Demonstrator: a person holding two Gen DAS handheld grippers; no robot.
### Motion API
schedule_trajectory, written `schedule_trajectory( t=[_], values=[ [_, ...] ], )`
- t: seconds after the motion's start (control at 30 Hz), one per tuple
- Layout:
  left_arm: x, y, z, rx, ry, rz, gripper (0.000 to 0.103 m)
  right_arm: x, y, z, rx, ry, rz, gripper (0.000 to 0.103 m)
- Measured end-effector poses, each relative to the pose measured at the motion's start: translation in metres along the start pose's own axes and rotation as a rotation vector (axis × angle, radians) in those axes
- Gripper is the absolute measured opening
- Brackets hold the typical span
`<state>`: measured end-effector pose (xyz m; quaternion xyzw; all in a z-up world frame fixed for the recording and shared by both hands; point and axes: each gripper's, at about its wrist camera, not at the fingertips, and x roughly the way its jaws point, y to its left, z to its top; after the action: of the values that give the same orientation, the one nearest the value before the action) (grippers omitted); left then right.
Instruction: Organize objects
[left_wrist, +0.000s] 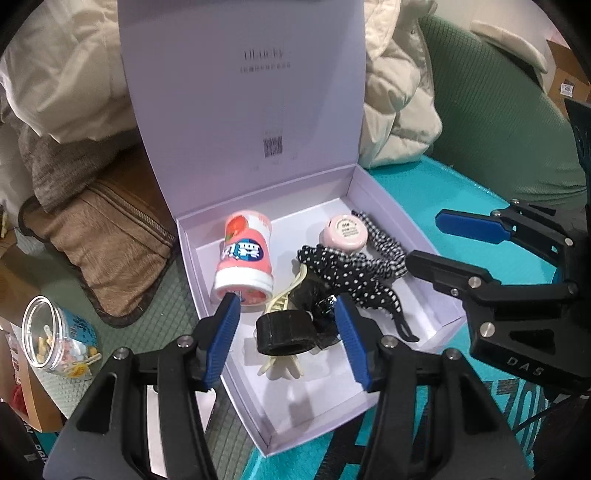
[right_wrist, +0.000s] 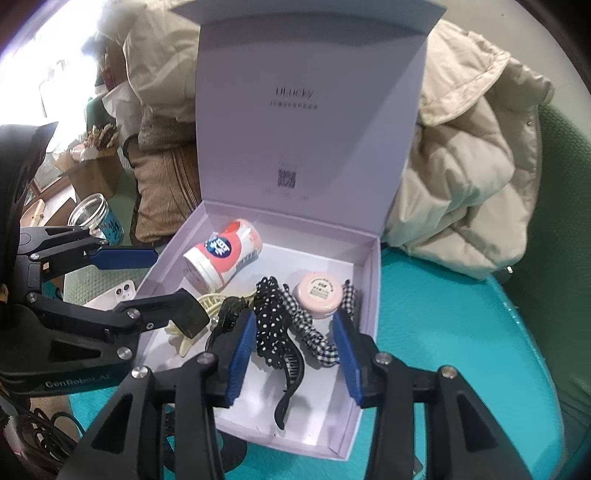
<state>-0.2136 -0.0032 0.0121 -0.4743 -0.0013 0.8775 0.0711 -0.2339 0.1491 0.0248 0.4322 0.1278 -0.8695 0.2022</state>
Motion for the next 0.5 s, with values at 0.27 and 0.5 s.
schedule_trajectory(
  t=[0.27,0.5],
  values=[
    [-0.034,-0.001,0.002,-0.001,-0.056,0.026,0.061,-0.03,0.003,0.002,0.004,-0.045,-0.017,0.053],
    [-0.056,-0.007,0.0,0.004,-0.098,0.054,0.072,-0.053,0.005,-0.001,0.012,-0.076,-0.033,0.061]
  ],
)
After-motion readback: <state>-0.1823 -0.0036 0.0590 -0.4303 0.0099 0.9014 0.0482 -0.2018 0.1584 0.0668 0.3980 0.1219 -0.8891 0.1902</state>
